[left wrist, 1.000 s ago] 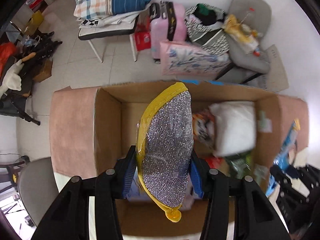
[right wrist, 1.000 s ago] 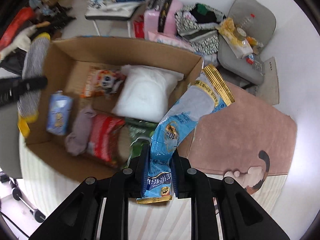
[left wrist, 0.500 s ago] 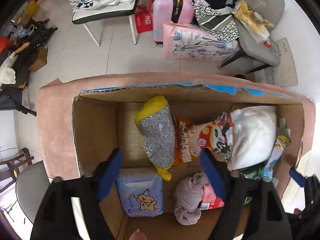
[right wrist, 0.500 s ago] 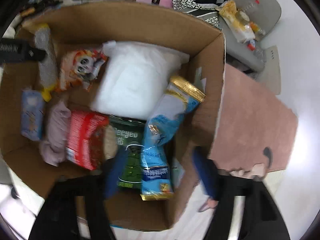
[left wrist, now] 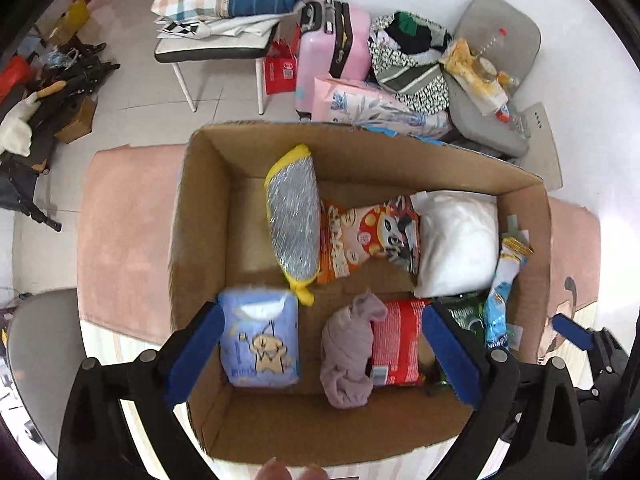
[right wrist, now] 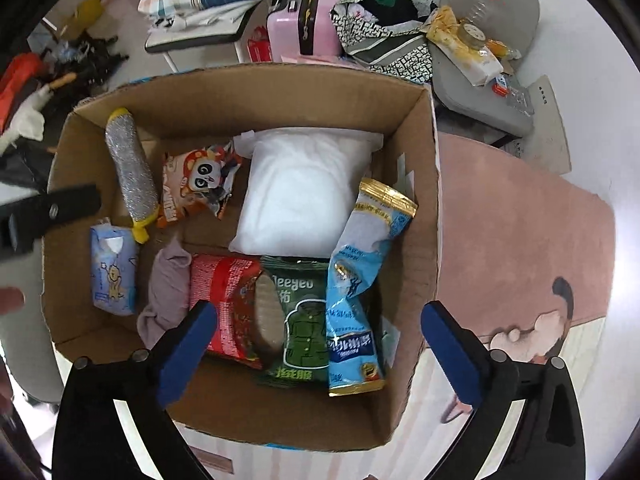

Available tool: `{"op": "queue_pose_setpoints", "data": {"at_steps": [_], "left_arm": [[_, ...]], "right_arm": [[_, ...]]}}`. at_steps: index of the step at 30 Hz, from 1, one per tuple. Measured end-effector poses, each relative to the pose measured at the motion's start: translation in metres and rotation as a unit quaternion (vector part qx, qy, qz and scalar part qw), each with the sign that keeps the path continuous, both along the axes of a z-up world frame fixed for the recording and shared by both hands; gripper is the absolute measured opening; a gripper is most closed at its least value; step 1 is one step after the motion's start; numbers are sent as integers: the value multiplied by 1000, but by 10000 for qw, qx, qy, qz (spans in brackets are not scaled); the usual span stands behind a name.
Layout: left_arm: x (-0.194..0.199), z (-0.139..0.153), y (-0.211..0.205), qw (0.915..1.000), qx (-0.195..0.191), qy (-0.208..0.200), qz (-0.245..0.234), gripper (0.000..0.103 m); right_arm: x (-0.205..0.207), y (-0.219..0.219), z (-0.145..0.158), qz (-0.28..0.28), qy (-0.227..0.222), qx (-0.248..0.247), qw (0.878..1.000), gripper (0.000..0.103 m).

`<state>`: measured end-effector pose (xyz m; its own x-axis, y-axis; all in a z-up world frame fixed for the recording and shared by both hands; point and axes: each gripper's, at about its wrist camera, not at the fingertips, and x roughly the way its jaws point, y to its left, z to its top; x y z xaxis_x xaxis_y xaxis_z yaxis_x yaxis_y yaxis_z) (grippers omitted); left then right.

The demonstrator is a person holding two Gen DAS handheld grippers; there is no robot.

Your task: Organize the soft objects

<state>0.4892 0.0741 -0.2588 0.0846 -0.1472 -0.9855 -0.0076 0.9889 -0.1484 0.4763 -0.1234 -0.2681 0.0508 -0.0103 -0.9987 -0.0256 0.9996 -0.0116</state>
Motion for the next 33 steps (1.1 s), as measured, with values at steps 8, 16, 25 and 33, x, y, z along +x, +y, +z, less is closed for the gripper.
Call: {"op": "queue_pose_setpoints", "data": {"at_steps": [8, 16, 25, 33], "left_arm": [[-39, 16, -5, 9992, 202, -348, -12, 103], [-66, 46, -8, 9968, 357, -710, -74, 102], [-127, 132, -14, 9868, 430, -1552, -175, 103], [-193, 189, -20, 9800, 388, -1945, -192, 102]], "right_arm": [[-31, 2, 12, -262, -423, 135, 9987, 103], [-55, 0, 35, -337, -585, 230, 9975, 103], [-106, -9, 123, -314, -1411, 194, 9893, 103], [-173, -19, 203, -323, -2013, 218, 9788, 103]]}}
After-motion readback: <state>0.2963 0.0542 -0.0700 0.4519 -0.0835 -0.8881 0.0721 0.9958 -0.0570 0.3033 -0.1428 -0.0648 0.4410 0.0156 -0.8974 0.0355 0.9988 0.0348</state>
